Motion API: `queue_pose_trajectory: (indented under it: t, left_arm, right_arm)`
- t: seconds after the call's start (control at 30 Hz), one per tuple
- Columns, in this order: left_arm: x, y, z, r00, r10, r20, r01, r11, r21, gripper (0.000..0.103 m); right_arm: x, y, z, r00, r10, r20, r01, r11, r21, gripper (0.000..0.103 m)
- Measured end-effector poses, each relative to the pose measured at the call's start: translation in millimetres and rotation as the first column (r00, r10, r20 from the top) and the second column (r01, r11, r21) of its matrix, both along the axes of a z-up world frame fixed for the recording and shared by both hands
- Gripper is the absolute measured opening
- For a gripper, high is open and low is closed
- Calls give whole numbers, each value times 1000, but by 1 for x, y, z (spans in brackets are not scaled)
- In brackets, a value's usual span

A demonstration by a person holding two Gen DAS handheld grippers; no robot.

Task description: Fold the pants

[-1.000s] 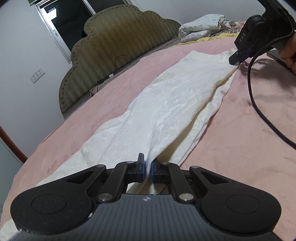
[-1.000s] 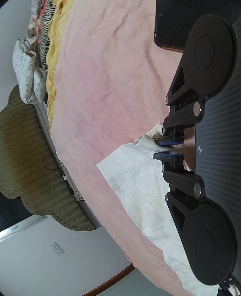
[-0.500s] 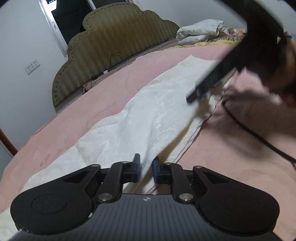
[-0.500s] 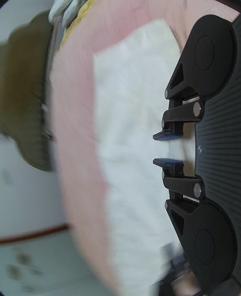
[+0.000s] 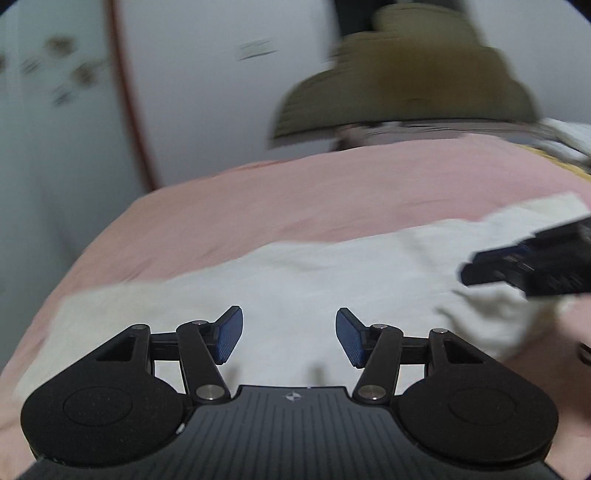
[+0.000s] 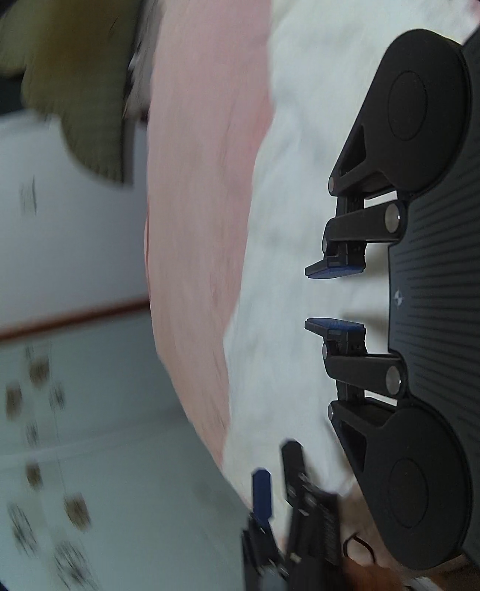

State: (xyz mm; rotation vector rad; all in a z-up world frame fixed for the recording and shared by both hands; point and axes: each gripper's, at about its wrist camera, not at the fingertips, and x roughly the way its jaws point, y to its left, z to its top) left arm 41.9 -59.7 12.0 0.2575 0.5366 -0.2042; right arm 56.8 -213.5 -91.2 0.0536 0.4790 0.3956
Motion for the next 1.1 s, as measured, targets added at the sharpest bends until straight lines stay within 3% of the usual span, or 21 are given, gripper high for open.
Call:
queue_pose_trajectory:
  t: [0.1, 0.2, 0.33, 0.47, 0.63, 0.73, 0.8, 0.87, 0.9, 0.93, 1.1]
  left_arm:
    - [7, 62, 5, 977, 212, -18, -213, 977, -31, 61]
    - [9, 117, 9, 917, 399, -14, -399, 916, -46, 61]
    - [14, 179, 9, 849, 511, -136, -527, 838, -141, 61]
    - [17, 220, 8, 827, 492, -271, -560, 765, -319, 61]
    - [20, 246, 8, 826, 444, -348, -563, 687, -459, 55]
    - [24, 251, 3, 827, 403, -391, -560, 648, -516, 45]
    - [30, 248, -3, 827, 380, -415, -560, 628, -540, 38]
    - [35, 249, -10, 818, 374, -438, -572, 609, -549, 23]
    - [37, 251, -13, 814, 368, -450, -578, 596, -557, 10]
    - [41, 254, -18, 813, 361, -457, -579, 576, -576, 5]
    - [27, 260, -22, 825, 367, -429, -565, 540, -624, 2]
  right_arm:
    - [11, 58, 5, 987, 159, 40, -155, 985, -72, 23]
    - [16, 105, 7, 954, 297, 51, -291, 951, -103, 24]
    - [13, 159, 8, 898, 433, 77, -421, 897, -135, 49]
    - [11, 199, 6, 851, 513, 110, -480, 846, -232, 51]
    - [19, 237, -11, 833, 548, 79, -484, 790, -377, 49]
    - [19, 246, -24, 837, 543, 68, -465, 771, -436, 30]
    - [21, 244, -25, 836, 545, 68, -472, 776, -417, 26]
    - [21, 241, -24, 836, 544, 67, -478, 783, -398, 20]
    - [22, 240, -24, 836, 546, 62, -484, 785, -387, 19]
    - [24, 239, -24, 836, 546, 57, -490, 788, -372, 17]
    - [27, 236, -21, 827, 562, 27, -533, 798, -280, 12]
